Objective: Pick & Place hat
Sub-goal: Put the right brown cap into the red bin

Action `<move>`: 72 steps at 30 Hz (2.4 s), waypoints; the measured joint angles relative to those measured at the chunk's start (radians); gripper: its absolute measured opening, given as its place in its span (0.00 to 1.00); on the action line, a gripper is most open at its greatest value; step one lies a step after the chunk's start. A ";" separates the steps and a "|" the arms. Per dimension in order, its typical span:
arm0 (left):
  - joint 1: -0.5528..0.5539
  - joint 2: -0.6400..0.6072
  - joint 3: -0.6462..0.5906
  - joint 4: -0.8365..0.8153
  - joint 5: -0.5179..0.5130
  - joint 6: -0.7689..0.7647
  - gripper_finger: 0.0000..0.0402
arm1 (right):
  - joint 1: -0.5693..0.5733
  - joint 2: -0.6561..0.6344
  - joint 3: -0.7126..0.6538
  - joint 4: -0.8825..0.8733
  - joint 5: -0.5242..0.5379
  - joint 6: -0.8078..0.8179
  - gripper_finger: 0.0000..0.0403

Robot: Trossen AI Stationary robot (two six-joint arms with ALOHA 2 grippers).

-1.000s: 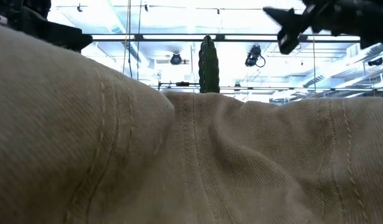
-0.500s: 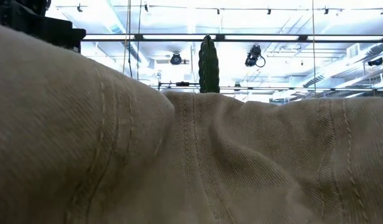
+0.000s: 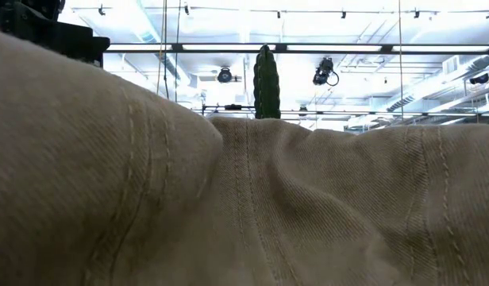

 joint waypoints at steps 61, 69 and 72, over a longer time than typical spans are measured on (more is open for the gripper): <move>0.000 0.000 -0.001 0.000 -0.001 -0.018 0.34 | 0.031 0.700 0.075 -0.467 -0.133 0.039 0.01; 0.000 0.000 -0.001 0.000 -0.001 -0.018 0.34 | 0.031 0.699 0.197 -0.590 -0.133 0.042 0.01; 0.000 0.000 -0.001 0.001 -0.001 -0.018 0.34 | 0.030 0.699 0.198 -0.557 -0.144 0.047 0.04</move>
